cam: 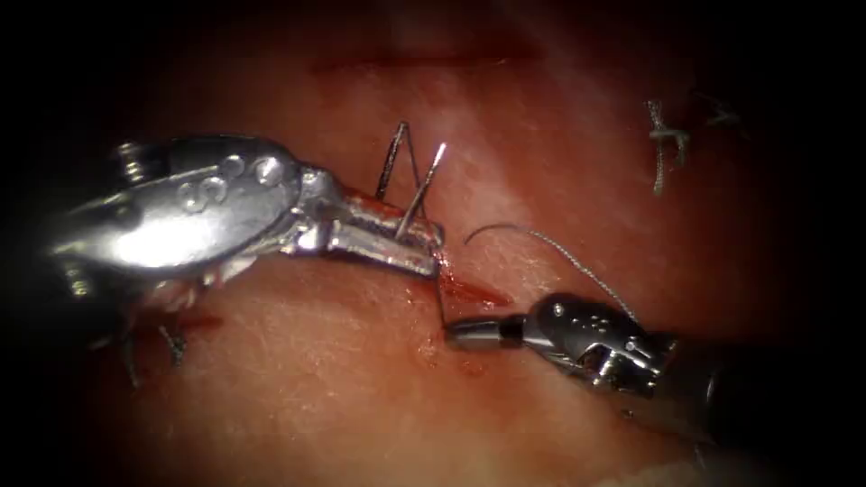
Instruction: Wound Closure
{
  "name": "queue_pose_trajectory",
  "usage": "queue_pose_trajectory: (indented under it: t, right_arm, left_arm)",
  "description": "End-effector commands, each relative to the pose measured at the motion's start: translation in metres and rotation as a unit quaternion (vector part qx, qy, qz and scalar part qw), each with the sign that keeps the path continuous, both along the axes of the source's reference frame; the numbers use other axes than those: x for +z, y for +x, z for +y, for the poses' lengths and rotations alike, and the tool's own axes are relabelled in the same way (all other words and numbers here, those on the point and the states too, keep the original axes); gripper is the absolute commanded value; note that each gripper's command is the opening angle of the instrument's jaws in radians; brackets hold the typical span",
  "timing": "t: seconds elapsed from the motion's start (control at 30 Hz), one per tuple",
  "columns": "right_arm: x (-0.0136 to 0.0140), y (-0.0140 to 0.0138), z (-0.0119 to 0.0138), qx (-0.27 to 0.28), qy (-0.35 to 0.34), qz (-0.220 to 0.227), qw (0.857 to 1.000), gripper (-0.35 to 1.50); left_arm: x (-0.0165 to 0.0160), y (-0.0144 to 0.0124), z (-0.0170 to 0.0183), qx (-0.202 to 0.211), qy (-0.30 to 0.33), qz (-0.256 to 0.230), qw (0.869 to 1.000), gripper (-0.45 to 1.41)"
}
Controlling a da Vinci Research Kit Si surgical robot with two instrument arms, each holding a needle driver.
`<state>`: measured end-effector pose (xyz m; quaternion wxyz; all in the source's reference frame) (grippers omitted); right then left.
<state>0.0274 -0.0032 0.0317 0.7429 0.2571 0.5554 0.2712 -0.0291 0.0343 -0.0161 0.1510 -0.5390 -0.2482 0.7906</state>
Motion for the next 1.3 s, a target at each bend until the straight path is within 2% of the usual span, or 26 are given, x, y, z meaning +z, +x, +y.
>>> queue_pose_trajectory:
  t: [0.03,0.1,0.2,0.37,0.47,0.53,0.57,0.6,0.77,1.0,1.1,1.13,1.3]
  right_arm:
    - [0.0000,0.0006,-0.0001,-0.001,-0.009,0.002,1.000,0.74]
    - [-0.0007,0.0007,0.0002,0.014,-0.025,-0.008,1.000,0.98]
    - [-0.0009,0.0013,0.0004,0.036,-0.037,-0.024,0.998,1.03]
    - [-0.0010,0.0026,0.0003,0.031,-0.042,-0.022,0.998,1.06]
    - [-0.0010,0.0032,0.0003,0.033,-0.042,-0.023,0.998,0.93]
    - [-0.0010,0.0035,0.0000,0.027,-0.041,-0.021,0.999,0.47]
    - [-0.0010,0.0035,-0.0002,0.019,-0.040,-0.018,0.999,0.12]
    - [-0.0008,0.0037,-0.0005,0.009,-0.042,-0.021,0.999,-0.32]
    - [-0.0005,0.0028,-0.0012,-0.035,-0.035,-0.030,0.998,-0.35]
    - [-0.0024,-0.0002,-0.0029,-0.051,-0.022,-0.032,0.998,-0.35]
    - [-0.0041,-0.0011,-0.0042,-0.058,-0.015,-0.030,0.998,-0.35]
    - [-0.0055,-0.0014,-0.0054,-0.065,-0.014,-0.025,0.997,-0.35]
    - [-0.0091,-0.0011,-0.0087,-0.083,-0.010,-0.013,0.996,-0.35]
  left_arm:
    - [0.0004,-0.0003,0.0000,-0.001,-0.002,0.001,1.000,-0.45]
    - [0.0009,0.0004,-0.0006,-0.003,-0.004,0.006,1.000,-0.45]
    - [0.0012,0.0011,-0.0010,-0.004,-0.005,0.008,1.000,-0.45]
    - [0.0012,0.0012,-0.0013,-0.002,-0.002,0.007,1.000,-0.45]
    - [0.0010,0.0008,-0.0015,0.000,0.000,0.005,1.000,-0.45]
    - [0.0009,0.0007,-0.0015,0.000,0.001,0.004,1.000,-0.45]
    - [0.0009,0.0007,-0.0016,0.000,0.001,0.004,1.000,-0.45]
    - [0.0009,0.0007,-0.0016,0.001,0.001,0.004,1.000,-0.45]
    - [0.0008,0.0007,-0.0017,0.000,0.001,0.005,1.000,-0.45]
    - [0.0022,0.0006,-0.0033,0.002,-0.007,0.004,1.000,-0.45]
    - [0.0035,0.0005,-0.0041,0.000,-0.013,0.003,1.000,-0.45]
    - [0.0043,0.0005,-0.0044,0.000,-0.017,0.003,1.000,-0.45]
    - [0.0066,0.0009,-0.0056,0.003,-0.030,0.002,1.000,-0.45]
